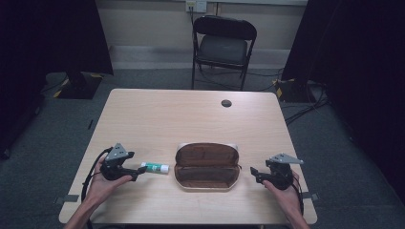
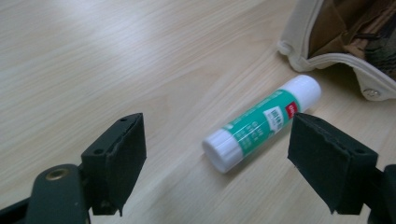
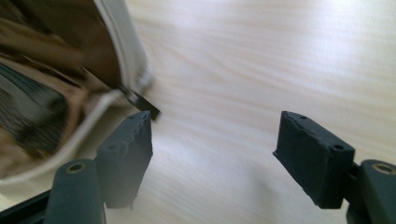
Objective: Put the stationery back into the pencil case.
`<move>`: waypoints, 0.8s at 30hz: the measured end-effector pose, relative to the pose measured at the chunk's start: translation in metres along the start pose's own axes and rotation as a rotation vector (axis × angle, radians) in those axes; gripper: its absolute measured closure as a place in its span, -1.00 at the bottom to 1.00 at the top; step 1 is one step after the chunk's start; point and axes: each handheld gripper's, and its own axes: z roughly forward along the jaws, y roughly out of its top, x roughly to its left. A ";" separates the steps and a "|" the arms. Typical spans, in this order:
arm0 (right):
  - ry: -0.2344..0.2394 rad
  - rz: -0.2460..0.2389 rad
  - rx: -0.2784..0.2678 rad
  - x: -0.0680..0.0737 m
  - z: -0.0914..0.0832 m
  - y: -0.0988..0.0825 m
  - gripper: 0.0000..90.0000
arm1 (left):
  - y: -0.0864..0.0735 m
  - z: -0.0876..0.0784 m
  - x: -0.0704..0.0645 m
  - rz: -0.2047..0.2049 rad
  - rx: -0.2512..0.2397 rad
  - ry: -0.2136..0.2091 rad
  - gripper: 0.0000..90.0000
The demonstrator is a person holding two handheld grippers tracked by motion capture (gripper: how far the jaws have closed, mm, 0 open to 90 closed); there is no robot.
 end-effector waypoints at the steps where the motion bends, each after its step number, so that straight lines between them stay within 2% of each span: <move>1: -0.003 0.001 0.012 -0.001 0.001 -0.002 -0.43 | 0.001 0.002 -0.001 0.013 0.009 -0.011 -0.52; 3: -0.010 -0.014 0.035 -0.001 0.005 -0.006 -0.43 | 0.001 0.007 -0.003 -0.011 0.009 -0.045 -0.49; 5: -0.014 -0.033 0.046 0.000 0.008 -0.007 -0.44 | 0.001 0.011 -0.007 0.025 0.025 -0.058 -0.44; 8: -0.009 -0.048 0.068 0.003 0.014 -0.010 -0.48 | 0.002 0.016 -0.010 0.064 0.024 -0.058 -0.40; 9: -0.007 -0.053 0.074 0.004 0.015 -0.010 -0.51 | 0.002 0.018 -0.010 0.060 0.021 -0.062 -0.40; 10: -0.006 -0.053 0.074 0.004 0.016 -0.010 -0.51 | 0.002 0.020 -0.011 0.077 0.028 -0.057 -0.40; 15: -0.023 -0.063 0.068 0.004 0.017 -0.010 -0.52 | 0.000 0.027 -0.014 0.101 0.051 -0.071 -0.43; 18: -0.028 -0.062 0.050 0.004 0.018 -0.013 -0.54 | 0.000 0.028 -0.014 0.129 0.070 -0.056 -0.35; 24: -0.039 -0.050 0.049 0.005 0.017 -0.013 -0.56 | 0.000 0.029 -0.015 0.122 0.074 -0.054 -0.23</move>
